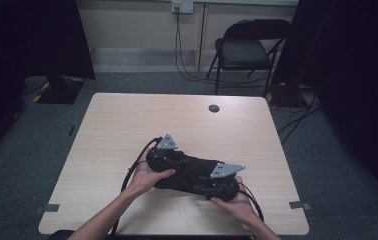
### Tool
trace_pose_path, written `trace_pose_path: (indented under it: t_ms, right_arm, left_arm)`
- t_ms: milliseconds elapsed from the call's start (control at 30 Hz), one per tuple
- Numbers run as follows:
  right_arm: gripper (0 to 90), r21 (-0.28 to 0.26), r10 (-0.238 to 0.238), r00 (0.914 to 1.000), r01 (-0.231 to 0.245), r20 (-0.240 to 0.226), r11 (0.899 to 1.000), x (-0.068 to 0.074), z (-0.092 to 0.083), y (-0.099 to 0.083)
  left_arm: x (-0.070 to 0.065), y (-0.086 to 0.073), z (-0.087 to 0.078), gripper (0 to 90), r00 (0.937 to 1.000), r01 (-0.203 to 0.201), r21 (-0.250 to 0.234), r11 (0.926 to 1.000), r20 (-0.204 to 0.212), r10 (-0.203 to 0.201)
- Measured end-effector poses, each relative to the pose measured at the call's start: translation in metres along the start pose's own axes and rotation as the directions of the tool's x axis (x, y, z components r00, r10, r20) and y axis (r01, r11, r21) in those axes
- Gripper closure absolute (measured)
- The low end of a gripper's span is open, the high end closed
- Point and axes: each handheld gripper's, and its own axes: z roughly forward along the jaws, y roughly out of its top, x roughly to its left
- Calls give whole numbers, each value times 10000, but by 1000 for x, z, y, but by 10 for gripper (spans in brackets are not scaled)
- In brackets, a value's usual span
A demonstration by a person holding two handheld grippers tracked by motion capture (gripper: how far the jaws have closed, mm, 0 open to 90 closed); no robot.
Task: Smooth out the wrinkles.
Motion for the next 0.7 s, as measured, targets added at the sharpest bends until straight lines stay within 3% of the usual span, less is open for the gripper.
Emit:
trace_pose_path:
  t_ms: [33, 67, 100, 133, 200, 300, 367, 400, 433, 500, 567, 667, 700]
  right_arm:
    - [577, -10, 110, 9999, -110, -122, 9999, 2, -7, 1]
    - [577, -10, 110, 9999, -110, -122, 9999, 2, -7, 1]
    - [598, -354, 370, 9986, -383, -377, 9986, 1, -21, 4]
    - [597, -505, 429, 9984, -447, -359, 9977, 1, -27, 7]
    - [599, -896, 590, 9983, -586, 23, 9943, -6, -40, 14]
    - [567, -1108, 1141, 9898, -1044, 851, 9883, -18, -43, 24]
    - [534, -546, 893, 9898, -837, 1108, 9950, -19, -33, 21]
    - [534, -546, 893, 9898, -837, 1108, 9950, -19, -33, 21]
    - [454, 324, 468, 9836, -532, 1741, 9981, -21, -18, 9]
    - [408, 447, 594, 9839, -679, 1688, 9967, -23, -14, -1]
    - [325, 469, 631, 9784, -737, 1971, 9962, -22, -15, -3]
    - [299, 545, 737, 9754, -867, 2076, 9947, -24, -12, -7]
    - [293, 588, 754, 9758, -892, 2053, 9943, -24, -11, -8]
  left_arm:
    - [0, -5, -1, 584, 9994, 318, 130, 9994, 152, -320]
    - [0, -5, -1, 556, 9994, 318, 130, 9994, 152, -320]
    - [-4, -14, -4, 520, 9989, 324, 174, 9993, 330, -330]
    - [-9, -18, -5, 513, 9996, 74, 332, 9994, 272, -83]
    - [-15, -22, -7, 462, 9993, -237, 561, 9981, 314, 220]
    - [-19, -25, -8, 421, 9993, -261, 643, 9976, 283, 243]
    - [-19, -28, -7, 420, 9996, -172, 560, 9983, 241, 159]
    - [-19, -28, -7, 419, 9996, -172, 560, 9983, 241, 159]
    - [-18, -28, -10, 417, 9996, 56, 394, 9992, 282, -67]
    - [-16, -27, -18, 383, 9982, 471, 180, 9987, 368, -478]
    - [-15, -28, -28, 364, 9989, 469, -40, 9989, 36, -469]
    - [-11, -38, -35, 328, 9974, 691, 69, 9976, -198, -690]
    - [-10, -44, -33, 317, 9952, 979, 144, 9951, -67, -979]
